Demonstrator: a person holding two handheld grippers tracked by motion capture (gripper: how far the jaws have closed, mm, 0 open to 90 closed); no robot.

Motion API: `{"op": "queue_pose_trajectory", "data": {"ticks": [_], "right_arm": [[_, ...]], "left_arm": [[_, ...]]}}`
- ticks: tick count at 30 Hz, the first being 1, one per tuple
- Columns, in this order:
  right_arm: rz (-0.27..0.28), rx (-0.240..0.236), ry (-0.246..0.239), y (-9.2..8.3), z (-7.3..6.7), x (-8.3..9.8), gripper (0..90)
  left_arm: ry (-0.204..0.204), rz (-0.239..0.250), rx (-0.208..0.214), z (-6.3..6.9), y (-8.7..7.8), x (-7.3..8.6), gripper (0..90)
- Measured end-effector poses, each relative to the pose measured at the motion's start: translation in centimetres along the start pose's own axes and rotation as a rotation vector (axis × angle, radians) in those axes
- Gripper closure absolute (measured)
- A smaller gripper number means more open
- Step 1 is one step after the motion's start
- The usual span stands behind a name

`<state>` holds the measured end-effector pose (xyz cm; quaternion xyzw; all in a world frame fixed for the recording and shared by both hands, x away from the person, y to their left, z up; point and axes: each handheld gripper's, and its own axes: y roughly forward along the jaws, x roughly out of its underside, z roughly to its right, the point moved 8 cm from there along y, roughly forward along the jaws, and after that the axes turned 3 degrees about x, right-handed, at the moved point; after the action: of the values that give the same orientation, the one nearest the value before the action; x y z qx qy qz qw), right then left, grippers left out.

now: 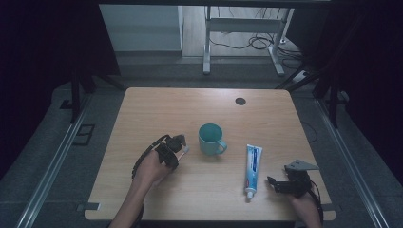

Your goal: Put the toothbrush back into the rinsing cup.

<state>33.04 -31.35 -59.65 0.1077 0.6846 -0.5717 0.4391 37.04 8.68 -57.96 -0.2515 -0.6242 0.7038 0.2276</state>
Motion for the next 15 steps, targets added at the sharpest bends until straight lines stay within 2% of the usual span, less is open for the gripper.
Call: {"op": "queue_pose_trajectory", "data": {"ticks": [7, 15], "right_arm": [[0.0, 0.0, 0.0, 0.0, 0.0, 0.0, 11.8], [0.0, 0.0, 0.0, 0.0, 0.0, 0.0, 11.8]], "left_arm": [[-0.022, -0.04, 0.005, -0.21, -0.04, -0.17, 78.2], [-0.007, -0.012, 0.015, -0.34, -0.11, 0.06, 79.0]]}}
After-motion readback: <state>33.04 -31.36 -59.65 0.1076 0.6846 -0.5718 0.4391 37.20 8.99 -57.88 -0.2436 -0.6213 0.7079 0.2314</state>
